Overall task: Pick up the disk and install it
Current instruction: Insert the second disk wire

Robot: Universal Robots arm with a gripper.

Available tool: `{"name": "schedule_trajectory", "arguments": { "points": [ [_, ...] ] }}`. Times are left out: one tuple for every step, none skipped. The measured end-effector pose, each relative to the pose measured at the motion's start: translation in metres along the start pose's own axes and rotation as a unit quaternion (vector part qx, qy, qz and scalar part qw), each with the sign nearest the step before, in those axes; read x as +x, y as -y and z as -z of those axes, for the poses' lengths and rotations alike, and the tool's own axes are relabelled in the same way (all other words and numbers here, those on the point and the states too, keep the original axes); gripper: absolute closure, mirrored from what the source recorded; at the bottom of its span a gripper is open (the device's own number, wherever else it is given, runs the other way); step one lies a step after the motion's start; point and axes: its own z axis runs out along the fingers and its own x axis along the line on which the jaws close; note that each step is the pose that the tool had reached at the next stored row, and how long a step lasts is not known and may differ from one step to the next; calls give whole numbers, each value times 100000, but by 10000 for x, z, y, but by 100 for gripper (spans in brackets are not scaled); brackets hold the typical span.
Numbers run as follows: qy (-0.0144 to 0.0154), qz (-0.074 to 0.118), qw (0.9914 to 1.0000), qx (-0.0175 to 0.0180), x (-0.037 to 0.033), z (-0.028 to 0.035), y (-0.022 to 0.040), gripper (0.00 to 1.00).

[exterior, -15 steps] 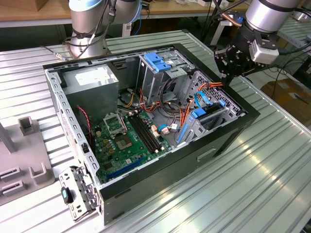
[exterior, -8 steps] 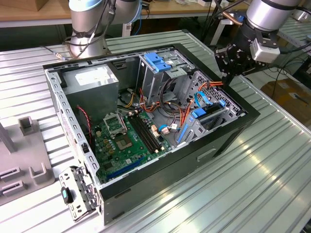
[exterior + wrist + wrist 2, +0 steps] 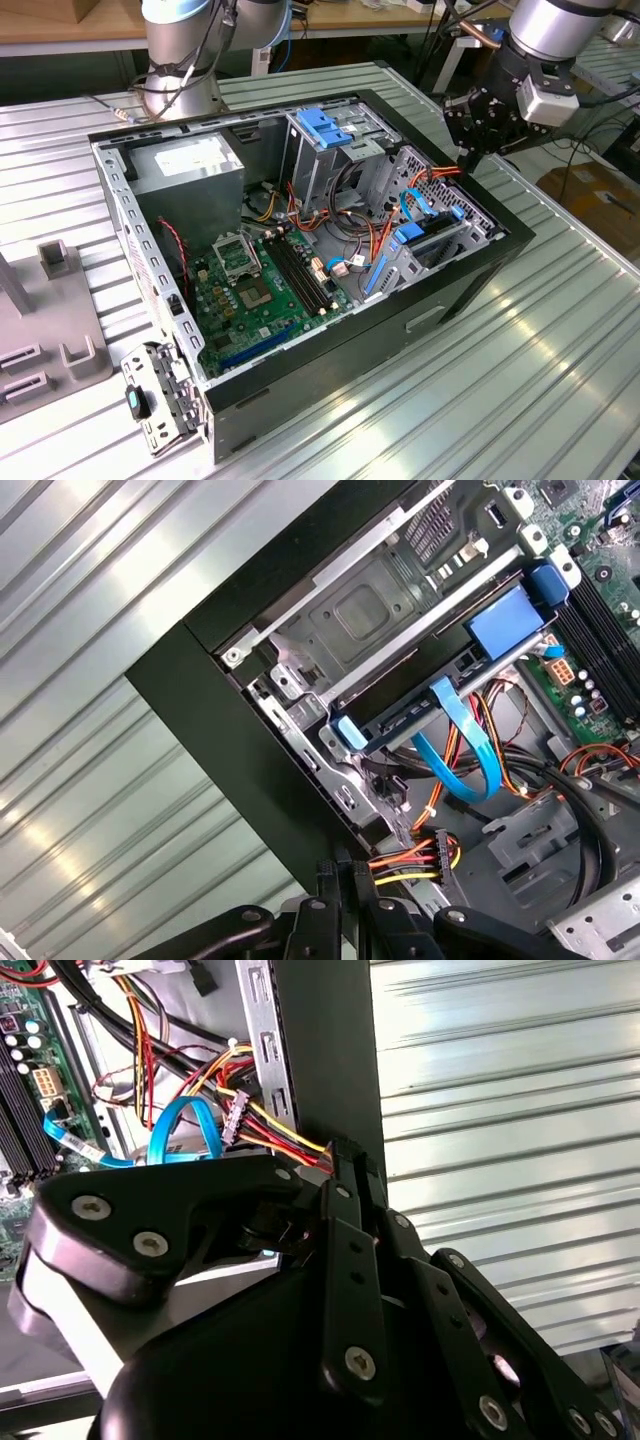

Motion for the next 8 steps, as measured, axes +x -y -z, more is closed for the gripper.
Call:
{"name": "schedule_trajectory", "arguments": {
  "points": [
    [-27, 1, 100000, 40, -26, 4, -21, 84],
    [-51, 5, 100000, 56, -43, 7, -34, 84],
    [-60, 4, 100000, 68, -59, 9, -46, 84],
    [-73, 7, 100000, 72, -71, 11, -55, 84],
    [-106, 10, 100000, 73, -109, 16, -85, 84],
    [-131, 15, 100000, 66, -142, 21, -111, 84],
    [-134, 18, 100000, 64, -157, 23, -122, 84],
    [-135, 16, 100000, 64, -168, 24, -131, 84]
  ]
}}
